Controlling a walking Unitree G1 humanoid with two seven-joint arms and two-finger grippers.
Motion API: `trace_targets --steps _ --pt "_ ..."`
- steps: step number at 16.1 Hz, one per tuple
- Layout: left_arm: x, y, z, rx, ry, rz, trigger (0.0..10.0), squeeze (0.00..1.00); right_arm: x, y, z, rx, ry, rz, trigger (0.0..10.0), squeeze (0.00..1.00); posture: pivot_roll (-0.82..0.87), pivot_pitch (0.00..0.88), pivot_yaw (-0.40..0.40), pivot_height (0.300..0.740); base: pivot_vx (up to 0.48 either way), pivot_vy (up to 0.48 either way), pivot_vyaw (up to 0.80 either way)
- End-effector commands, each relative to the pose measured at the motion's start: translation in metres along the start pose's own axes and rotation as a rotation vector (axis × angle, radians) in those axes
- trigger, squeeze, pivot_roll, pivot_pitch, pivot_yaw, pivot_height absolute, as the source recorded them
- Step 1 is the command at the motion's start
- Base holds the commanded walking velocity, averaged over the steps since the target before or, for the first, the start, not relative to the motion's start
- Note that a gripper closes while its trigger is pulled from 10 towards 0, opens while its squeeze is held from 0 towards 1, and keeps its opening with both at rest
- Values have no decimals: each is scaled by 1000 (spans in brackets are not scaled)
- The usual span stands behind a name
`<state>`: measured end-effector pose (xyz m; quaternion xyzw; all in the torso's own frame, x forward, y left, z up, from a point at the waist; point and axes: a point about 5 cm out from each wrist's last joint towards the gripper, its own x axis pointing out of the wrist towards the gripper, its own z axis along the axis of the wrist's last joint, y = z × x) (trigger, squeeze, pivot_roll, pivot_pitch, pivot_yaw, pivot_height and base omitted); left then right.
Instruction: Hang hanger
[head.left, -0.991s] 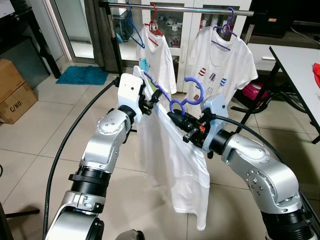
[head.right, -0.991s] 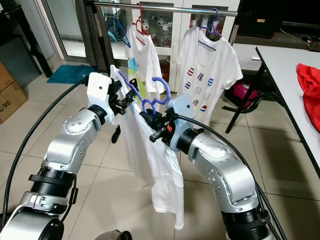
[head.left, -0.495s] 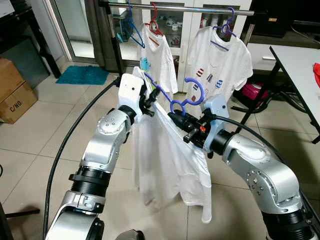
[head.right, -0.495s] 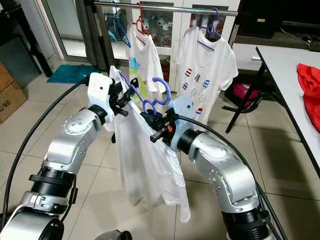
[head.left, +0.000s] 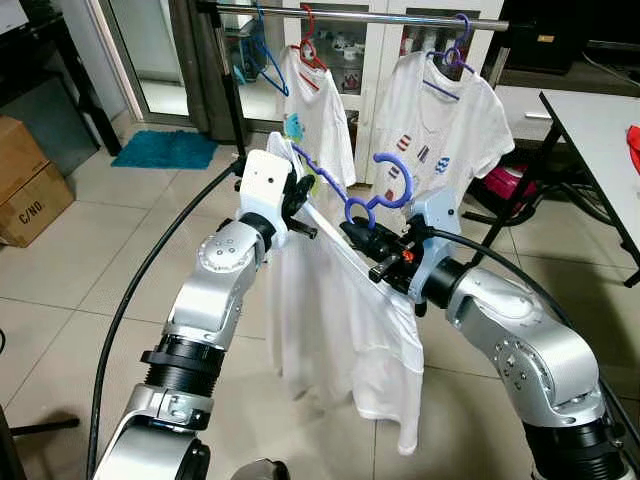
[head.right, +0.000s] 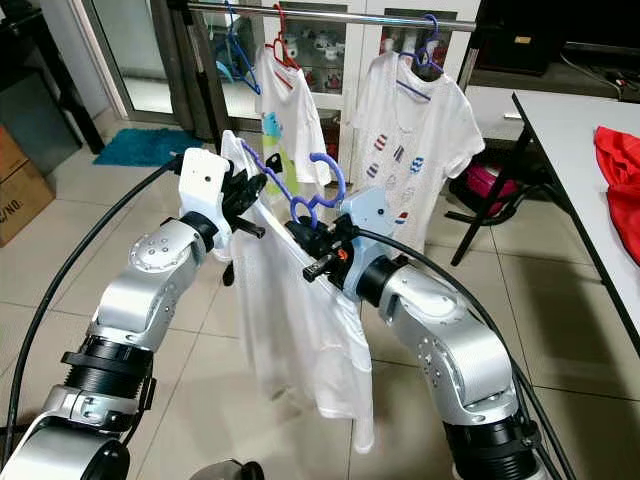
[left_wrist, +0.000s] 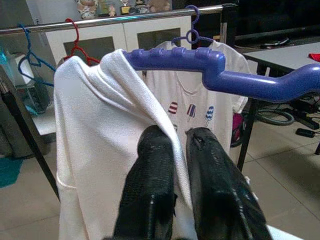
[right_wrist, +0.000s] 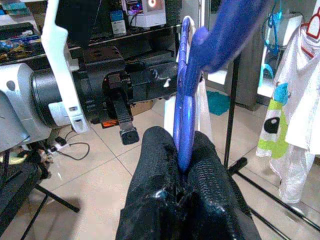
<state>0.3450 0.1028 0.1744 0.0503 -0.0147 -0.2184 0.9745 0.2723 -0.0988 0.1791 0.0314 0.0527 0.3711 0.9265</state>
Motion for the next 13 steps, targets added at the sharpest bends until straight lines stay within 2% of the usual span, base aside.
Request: trace_targets --steps 1,3,10,13 --pt "-1 1 -1 14 10 2 0 0 1 -1 9 -22 -48 4 10000 0 -195 0 48 740 0 0 0" --pt "-2 3 2 66 7 -7 0 0 1 -2 5 -47 -12 -7 10000 0 -194 0 49 740 0 0 0" --pt "-1 7 6 109 -1 -1 0 0 -2 -6 -13 -150 134 -28 10000 0 -194 0 50 740 0 0 0" --pt "-1 7 4 117 4 -8 0 0 -2 -5 -17 -164 169 -21 10000 0 -195 0 52 740 0 0 0"
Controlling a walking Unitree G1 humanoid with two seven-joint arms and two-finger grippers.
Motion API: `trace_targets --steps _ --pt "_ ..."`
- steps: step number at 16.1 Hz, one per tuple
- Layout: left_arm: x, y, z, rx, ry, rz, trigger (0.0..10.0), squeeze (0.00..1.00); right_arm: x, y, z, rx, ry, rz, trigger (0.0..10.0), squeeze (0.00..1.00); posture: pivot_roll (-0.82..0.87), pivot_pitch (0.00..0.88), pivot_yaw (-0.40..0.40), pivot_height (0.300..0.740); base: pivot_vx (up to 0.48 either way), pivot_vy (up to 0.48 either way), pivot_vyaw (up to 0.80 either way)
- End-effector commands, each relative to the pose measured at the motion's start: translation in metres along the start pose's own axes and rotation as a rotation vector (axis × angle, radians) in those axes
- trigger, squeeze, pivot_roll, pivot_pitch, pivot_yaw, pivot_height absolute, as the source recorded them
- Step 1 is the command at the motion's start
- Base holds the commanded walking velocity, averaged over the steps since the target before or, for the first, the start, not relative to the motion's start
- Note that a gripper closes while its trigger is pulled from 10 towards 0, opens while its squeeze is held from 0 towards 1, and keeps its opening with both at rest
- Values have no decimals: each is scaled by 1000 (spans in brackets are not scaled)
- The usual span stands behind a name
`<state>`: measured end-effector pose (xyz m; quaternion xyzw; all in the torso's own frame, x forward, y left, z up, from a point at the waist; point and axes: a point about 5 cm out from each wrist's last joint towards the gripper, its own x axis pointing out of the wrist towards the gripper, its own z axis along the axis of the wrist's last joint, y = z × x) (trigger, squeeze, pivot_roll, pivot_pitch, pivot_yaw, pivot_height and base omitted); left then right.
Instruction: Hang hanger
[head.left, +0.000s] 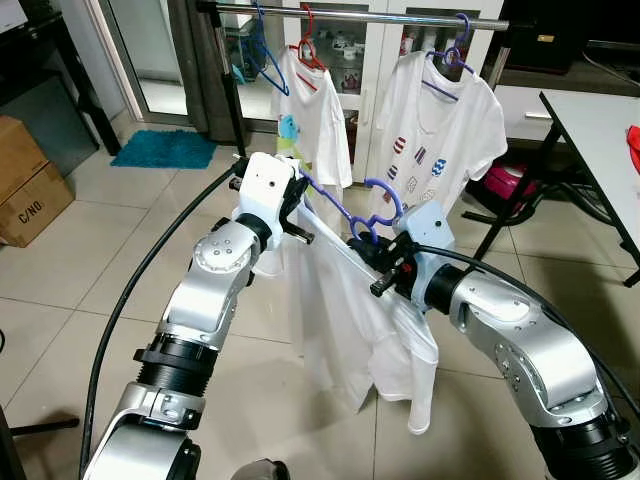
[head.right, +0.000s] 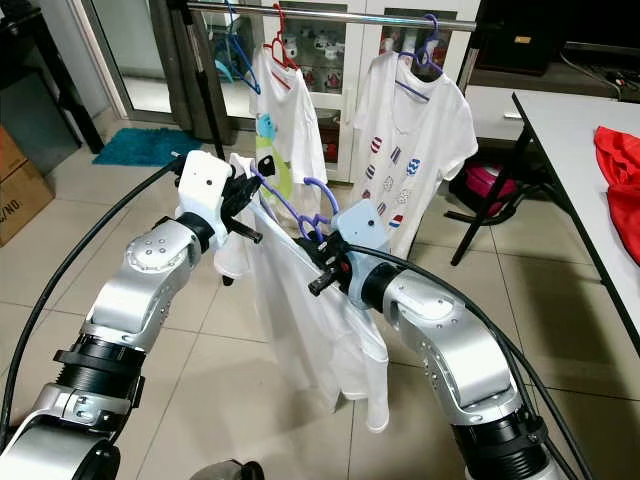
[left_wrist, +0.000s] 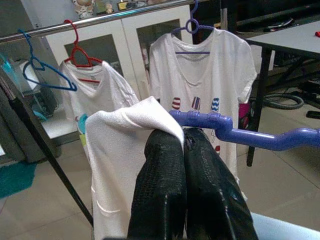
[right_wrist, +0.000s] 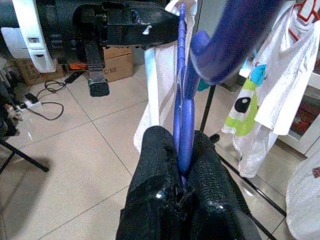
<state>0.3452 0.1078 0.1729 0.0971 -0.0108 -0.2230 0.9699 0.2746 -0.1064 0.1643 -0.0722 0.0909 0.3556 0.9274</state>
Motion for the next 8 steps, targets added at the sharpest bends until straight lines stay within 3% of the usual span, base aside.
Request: trace_targets --steps 1,4,8 --pt "1 0 6 41 -31 -19 0 0 1 5 -5 -20 46 37 10000 0 -194 0 49 740 0 0 0" --pt "0 -9 2 101 -12 -111 0 0 0 9 -10 -21 80 74 10000 0 -193 0 47 740 0 0 0" --pt "-10 3 -23 276 148 -133 0 0 -7 1 -27 -1 225 75 10000 0 -194 0 46 740 0 0 0"
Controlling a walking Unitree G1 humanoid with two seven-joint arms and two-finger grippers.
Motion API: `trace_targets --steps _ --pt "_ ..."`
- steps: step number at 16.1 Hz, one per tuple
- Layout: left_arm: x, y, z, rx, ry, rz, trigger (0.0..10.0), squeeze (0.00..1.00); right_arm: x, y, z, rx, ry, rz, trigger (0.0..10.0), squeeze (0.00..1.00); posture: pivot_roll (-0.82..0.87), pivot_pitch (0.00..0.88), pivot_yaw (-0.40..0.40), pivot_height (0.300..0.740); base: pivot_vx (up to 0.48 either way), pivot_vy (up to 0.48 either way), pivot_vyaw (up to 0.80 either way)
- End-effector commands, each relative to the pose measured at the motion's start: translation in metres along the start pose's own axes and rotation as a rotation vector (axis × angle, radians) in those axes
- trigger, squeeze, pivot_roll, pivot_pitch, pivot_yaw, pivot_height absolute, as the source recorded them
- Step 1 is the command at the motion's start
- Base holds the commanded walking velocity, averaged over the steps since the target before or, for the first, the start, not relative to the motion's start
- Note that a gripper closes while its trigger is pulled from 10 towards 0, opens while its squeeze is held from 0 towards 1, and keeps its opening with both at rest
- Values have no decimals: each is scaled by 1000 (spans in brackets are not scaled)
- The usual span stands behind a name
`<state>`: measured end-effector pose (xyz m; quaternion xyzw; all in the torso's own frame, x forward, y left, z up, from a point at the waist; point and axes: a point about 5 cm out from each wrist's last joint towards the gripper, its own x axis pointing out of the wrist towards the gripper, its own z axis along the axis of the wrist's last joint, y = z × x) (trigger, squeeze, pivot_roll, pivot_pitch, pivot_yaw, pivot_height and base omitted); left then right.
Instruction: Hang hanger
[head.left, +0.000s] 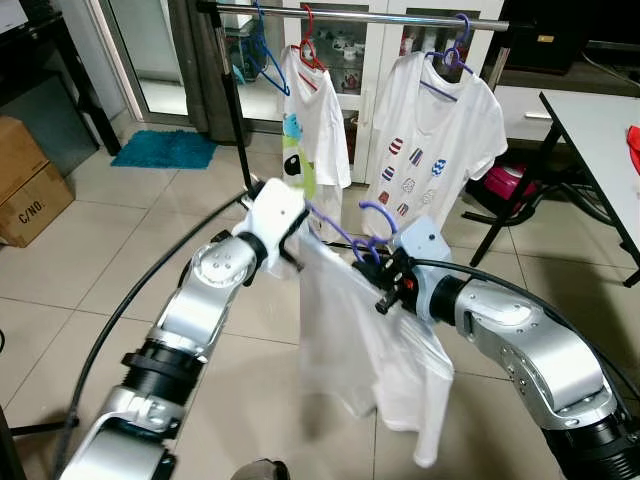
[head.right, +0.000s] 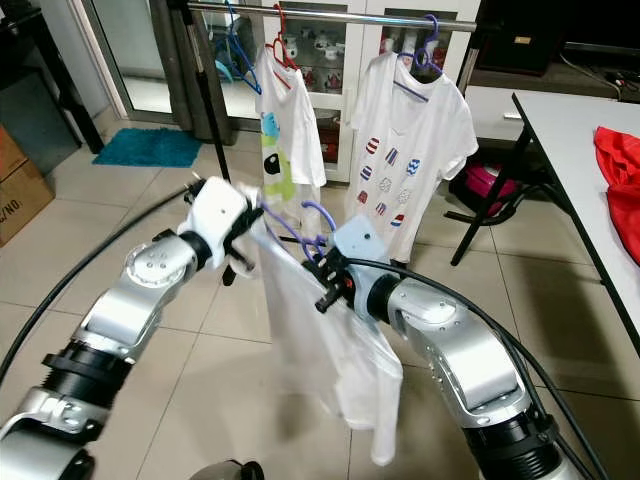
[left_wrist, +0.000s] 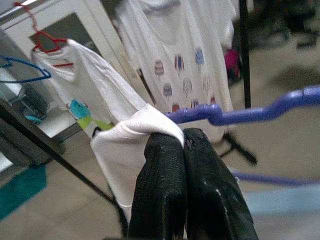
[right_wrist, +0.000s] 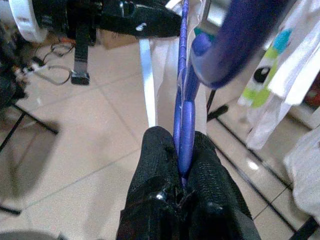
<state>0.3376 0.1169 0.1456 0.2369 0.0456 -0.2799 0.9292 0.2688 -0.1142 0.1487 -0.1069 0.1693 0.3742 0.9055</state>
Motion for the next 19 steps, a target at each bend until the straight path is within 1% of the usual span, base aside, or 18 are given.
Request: trace_targets --steps 1,2,4,5,8,9,11,12,13,14,16,17,18,19 --pt "-2 5 -3 41 33 -1 0 0 -1 1 -11 28 70 18 10000 0 -193 0 44 740 0 0 0" --pt "-3 4 -6 38 44 -6 0 0 -1 1 -11 36 65 25 10000 0 -193 0 43 740 0 0 0" --pt "-3 2 -5 16 25 -14 0 0 0 4 -10 35 64 46 10000 0 -193 0 43 740 0 0 0" --pt "-2 1 -2 4 5 -22 0 0 2 3 -6 8 26 16 10000 0 -191 0 42 740 0 0 0" --pt "-1 -2 4 4 -33 -43 0 0 4 5 -8 15 49 21 10000 0 -190 0 41 740 0 0 0" --pt "-1 -5 7 -5 -55 -63 0 0 5 6 -9 0 59 37 10000 0 -190 0 41 740 0 0 0" --pt "0 -14 11 -24 -80 -135 0 0 6 8 -9 2 65 51 10000 0 -193 0 44 740 0 0 0" --pt "-1 -17 12 -31 -92 -167 0 0 7 8 -8 5 59 48 10000 0 -193 0 44 740 0 0 0" --pt "-2 -20 12 -30 -90 -192 0 0 8 5 -8 10 57 15 10000 0 -194 0 44 740 0 0 0" --pt "-2 -21 12 -24 -82 -195 0 0 8 4 -8 19 55 -4 10000 0 -194 0 44 740 0 0 0" --pt "-3 -18 9 -20 -69 -169 0 0 8 2 -7 39 41 -13 10000 0 -195 0 46 740 0 0 0" --pt "-4 -14 7 -6 -50 -136 0 0 8 -1 -6 47 31 -50 10000 0 -194 0 45 740 0 0 0" --pt "-6 -9 7 -9 -47 -109 0 0 9 -6 -7 79 14 -106 10000 0 -191 0 44 740 0 0 0" --pt "-7 -10 8 -13 -54 -108 2275 0 10 -7 -5 106 -5 -121 10000 0 -187 0 44 740 0 0 0"
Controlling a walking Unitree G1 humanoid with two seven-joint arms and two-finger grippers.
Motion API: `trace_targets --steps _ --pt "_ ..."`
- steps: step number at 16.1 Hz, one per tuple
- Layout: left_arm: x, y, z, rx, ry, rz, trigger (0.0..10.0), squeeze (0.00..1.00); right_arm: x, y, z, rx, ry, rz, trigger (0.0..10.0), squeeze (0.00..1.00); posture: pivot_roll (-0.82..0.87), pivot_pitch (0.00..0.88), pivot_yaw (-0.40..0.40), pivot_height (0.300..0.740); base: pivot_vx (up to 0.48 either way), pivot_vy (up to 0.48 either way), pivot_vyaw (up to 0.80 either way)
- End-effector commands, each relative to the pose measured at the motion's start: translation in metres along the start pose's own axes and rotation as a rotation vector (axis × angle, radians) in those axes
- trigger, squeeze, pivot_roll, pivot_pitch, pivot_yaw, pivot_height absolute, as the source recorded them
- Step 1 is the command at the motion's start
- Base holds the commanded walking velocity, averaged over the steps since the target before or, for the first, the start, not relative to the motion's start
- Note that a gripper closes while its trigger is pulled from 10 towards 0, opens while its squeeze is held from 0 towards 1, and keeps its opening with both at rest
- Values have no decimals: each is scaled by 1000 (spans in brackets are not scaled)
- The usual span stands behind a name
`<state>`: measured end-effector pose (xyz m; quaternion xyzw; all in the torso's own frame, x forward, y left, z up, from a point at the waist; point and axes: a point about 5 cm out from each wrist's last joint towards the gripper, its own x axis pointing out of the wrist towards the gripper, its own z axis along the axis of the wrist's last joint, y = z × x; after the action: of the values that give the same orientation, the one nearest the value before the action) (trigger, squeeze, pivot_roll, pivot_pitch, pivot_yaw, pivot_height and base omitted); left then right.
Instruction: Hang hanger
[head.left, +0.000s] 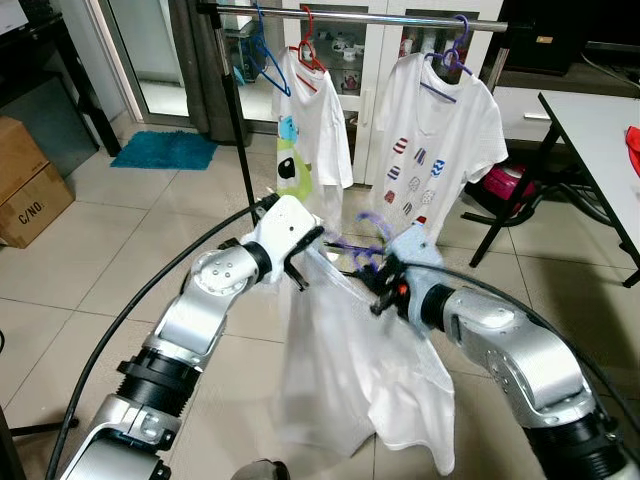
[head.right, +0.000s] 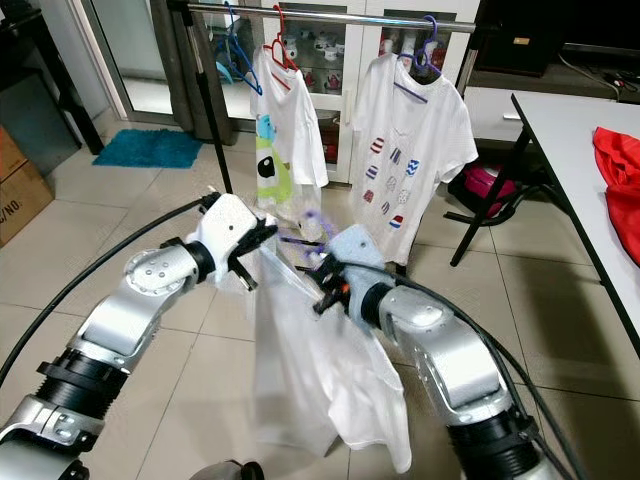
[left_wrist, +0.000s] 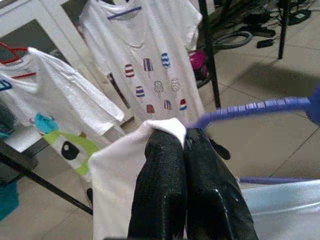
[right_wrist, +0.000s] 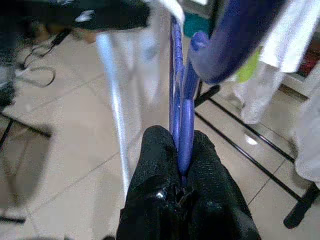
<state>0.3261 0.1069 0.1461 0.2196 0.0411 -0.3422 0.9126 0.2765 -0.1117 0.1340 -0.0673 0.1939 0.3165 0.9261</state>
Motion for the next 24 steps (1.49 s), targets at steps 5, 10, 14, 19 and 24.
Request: trace_targets --steps 5,10,14,19,24 --pt "-4 -5 9 -98 -61 -26 10000 1000 1 -4 13 71 -94 -38 10000 0 -181 0 46 740 0 0 0" --pt "-18 1 17 -207 -163 72 10000 1000 2 -13 16 228 -189 -190 10000 0 -177 0 53 740 0 0 0" --pt "-34 -5 7 -258 -153 113 10000 1000 4 -2 16 337 -240 -225 10000 0 -169 0 51 740 0 0 0" --pt "-49 -12 0 -293 -141 137 10000 1000 -1 -5 19 334 -284 -287 10000 0 -161 0 41 740 0 0 0" --pt "-62 -6 2 -440 -211 298 10000 1000 1 -2 17 374 -294 -277 10000 0 -150 0 32 740 0 0 0"
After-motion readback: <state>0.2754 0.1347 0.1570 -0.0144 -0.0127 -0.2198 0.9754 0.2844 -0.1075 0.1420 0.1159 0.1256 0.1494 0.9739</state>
